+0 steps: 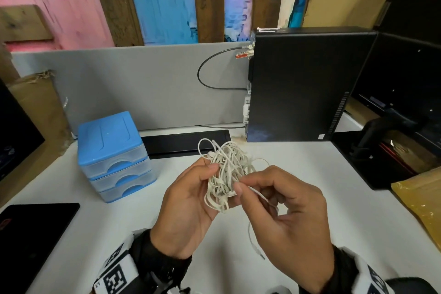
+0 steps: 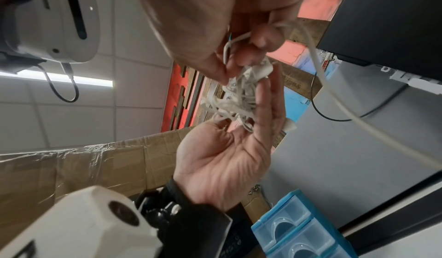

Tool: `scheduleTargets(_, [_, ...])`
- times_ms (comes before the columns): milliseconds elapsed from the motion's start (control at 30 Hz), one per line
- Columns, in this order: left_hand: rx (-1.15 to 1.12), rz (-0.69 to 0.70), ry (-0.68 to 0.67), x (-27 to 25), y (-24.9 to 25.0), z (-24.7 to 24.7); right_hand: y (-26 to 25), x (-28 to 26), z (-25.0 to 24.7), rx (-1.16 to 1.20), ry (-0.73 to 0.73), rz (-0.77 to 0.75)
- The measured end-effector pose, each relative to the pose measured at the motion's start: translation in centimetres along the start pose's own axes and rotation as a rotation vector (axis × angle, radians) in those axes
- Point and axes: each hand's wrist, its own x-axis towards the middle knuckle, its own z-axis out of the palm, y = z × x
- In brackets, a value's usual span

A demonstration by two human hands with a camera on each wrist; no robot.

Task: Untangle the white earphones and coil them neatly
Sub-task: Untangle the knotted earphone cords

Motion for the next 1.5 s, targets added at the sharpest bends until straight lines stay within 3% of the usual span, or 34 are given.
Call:
scheduleTargets(433, [0.089,0.097,0.018,0.3,-0.6,-0.3,1.0,1.1,-0.6,0.187,0.066,0.281])
scheduleTargets(800, [0.203,0.142,0.073,0.8,-1.2,-0.8,1.9,1.5,-0.9,0.052,0.082,0.315])
scheduleTargets(967, [0.121,0.137,0.145,1.2,-1.2,-0.8,2.6,2.0,-1.7,-0.027,0.136,0.298])
scheduleTargets(1100, [0.082,0.079,0.181,1.3,-1.1,-0.7,2.5,2.7,-2.0,0.141,0.072,0.424])
scheduleTargets(1233, [0.047,0.004,0.152,1.4,-0.9,-0.7,2.6,3.4,-2.5,0.466,-0.005,0.612])
scheduleTargets(1367, [0.070,-0.020,0.144,1.5,-0.7,-0.7,2.2,4.0,-2.8,0.710,0.014,0.694])
scheduleTargets(1500, [0.108,-0.044,0.140,1.5,-0.5,-1.1,2.9,4.3,-3.6,0.847,-0.070,0.771])
